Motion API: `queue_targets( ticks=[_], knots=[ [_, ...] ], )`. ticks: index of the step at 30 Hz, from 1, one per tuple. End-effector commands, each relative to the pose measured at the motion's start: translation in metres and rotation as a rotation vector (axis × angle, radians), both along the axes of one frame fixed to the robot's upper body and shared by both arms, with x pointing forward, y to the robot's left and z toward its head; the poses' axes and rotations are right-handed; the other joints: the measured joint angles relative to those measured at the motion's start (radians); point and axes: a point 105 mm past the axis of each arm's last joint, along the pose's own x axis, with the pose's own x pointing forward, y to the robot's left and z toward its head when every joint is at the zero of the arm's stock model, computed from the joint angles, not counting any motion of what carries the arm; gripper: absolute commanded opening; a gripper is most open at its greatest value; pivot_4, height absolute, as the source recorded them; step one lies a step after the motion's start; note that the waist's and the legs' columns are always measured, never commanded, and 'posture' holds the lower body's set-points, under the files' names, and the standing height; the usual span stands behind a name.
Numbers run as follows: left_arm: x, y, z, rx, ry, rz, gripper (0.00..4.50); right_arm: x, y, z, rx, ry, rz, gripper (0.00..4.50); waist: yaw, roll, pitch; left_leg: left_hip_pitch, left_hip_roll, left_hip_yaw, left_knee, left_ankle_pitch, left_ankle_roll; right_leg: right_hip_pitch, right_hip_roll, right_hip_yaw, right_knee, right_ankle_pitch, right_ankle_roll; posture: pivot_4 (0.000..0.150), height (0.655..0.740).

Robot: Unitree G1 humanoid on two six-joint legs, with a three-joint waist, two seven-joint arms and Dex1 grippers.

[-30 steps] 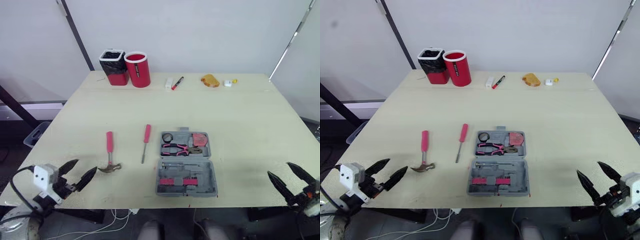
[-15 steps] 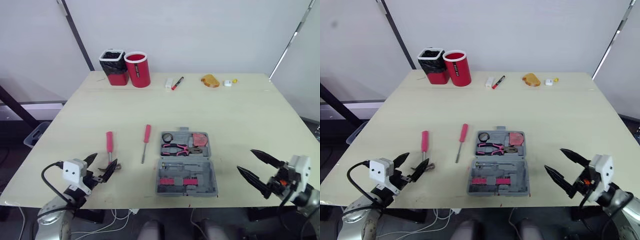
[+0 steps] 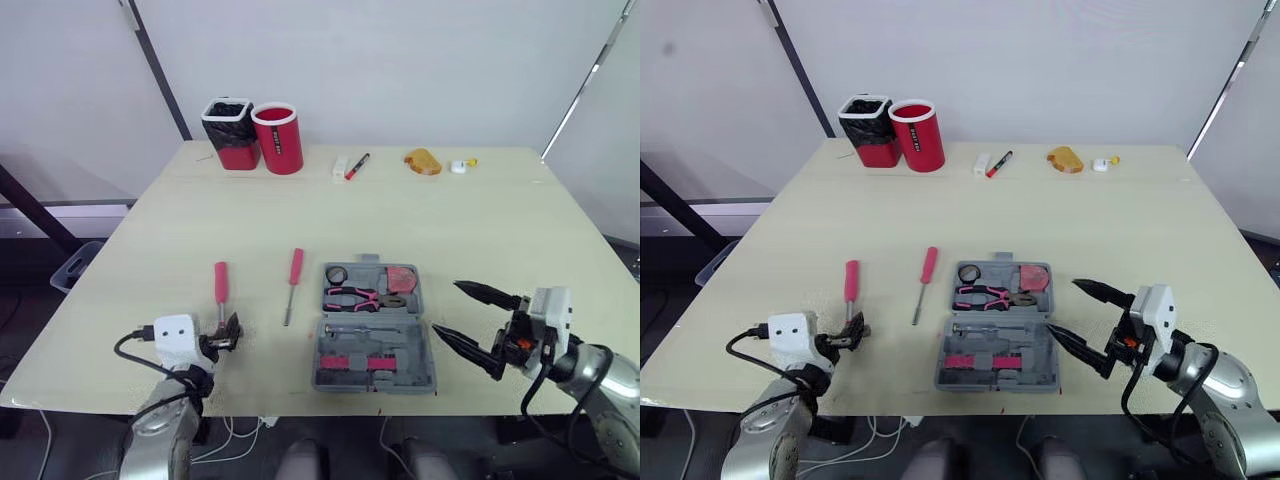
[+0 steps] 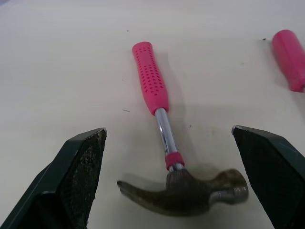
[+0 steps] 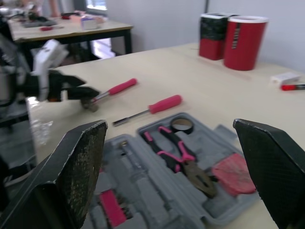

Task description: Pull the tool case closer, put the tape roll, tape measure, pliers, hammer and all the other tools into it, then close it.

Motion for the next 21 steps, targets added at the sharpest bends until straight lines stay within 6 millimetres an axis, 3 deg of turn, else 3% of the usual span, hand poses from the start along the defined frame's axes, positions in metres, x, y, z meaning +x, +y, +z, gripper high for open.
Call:
queue_targets(
  ticks=[1, 21],
  knots=[
    [0.001, 0.002, 0.007, 0.036, 0.012, 0.033, 4.50, -0.005, 0.005, 0.009, -0.052, -0.065, 0.061, 4.46, -0.001, 0.000, 0.000, 0.000, 0.000, 0.000, 0.000, 0.000, 0.000, 0.000, 0.000, 0.000, 0.000, 0.000, 0.000, 0.150, 0.7400],
    [0.029, -0.008, -0.011, 0.031, 0.197, 0.071, 4.50, -0.001, 0.006, 0.012, -0.122, -0.086, 0.103, 4.46, 0.000, -0.001, 0.000, 0.000, -0.001, -0.001, 0.000, 0.000, 0.000, 0.000, 0.000, -0.001, 0.000, 0.000, 0.000, 0.150, 0.7400]
  ],
)
